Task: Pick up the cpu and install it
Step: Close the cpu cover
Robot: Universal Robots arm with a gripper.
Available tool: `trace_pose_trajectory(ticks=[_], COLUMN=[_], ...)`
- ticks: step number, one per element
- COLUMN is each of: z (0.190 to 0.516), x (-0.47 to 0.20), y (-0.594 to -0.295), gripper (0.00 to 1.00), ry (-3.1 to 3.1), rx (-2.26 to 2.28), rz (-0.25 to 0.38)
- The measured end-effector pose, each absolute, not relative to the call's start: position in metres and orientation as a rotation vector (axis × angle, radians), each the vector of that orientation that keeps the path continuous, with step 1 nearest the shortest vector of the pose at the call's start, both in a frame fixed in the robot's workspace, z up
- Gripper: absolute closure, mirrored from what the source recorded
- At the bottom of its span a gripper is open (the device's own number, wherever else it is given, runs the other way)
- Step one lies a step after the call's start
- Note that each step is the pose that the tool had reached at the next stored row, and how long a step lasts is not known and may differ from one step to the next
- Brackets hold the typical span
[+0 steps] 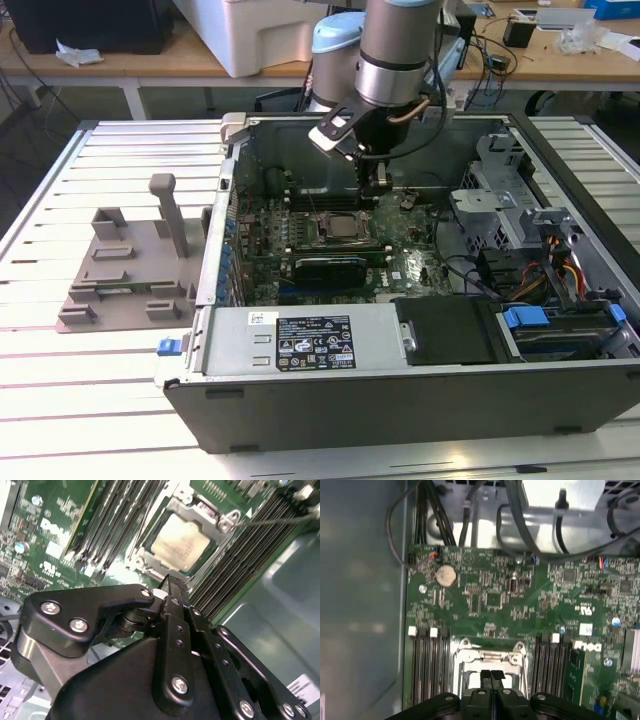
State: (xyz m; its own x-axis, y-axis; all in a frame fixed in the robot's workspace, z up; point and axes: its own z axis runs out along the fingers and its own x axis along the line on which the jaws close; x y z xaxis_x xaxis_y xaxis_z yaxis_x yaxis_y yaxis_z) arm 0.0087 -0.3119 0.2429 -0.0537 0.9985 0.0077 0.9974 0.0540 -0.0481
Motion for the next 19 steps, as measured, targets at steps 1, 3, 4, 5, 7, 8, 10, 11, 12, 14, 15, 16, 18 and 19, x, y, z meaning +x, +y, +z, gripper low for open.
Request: trace_pose_trajectory(ticks=[1,3,4,5,7,8,10,11,12,14,15,16,18,19], z=[0.243,0.242,0.242,0.241,0.241,0.24,0.24,0.24,0.239,0.238,0.237,0.237,0.235,0.232], x=[0.006,0.001,-0.001,-0.003,-0.008,-0.011,-0.016,-0.019,-0.024,-0.031,-0.034,-0.036,-0.041,-0.044], y=[-0.312,-0.312,-0.312,-0.312,-0.312,-0.312,-0.312,-0.312,-0.312,-0.312,-0.312,-0.312,-0.312,-0.312], gripper=[0.89,0.89,0.89,0.89,0.89,0.89,0.89,0.89,0.89,0.89,0.89,0.89,0.89,0.89], ry=[-2.252,-2.252,-2.252,-2.252,-2.252,-2.252,-2.252,-2.252,-2.252,-2.252,-2.253,-2.252,-2.252,-2.253], rx=[-2.134,-2.134,-2.134,-2.134,-2.134,-2.134,-2.134,-2.134,-2.134,-2.134,-2.134,-2.134,-2.134,-2.134], rz=[0.046,0.046,0.046,0.046,0.046,0.046,0.046,0.046,0.046,0.045,0.045,0.045,0.045,0.045])
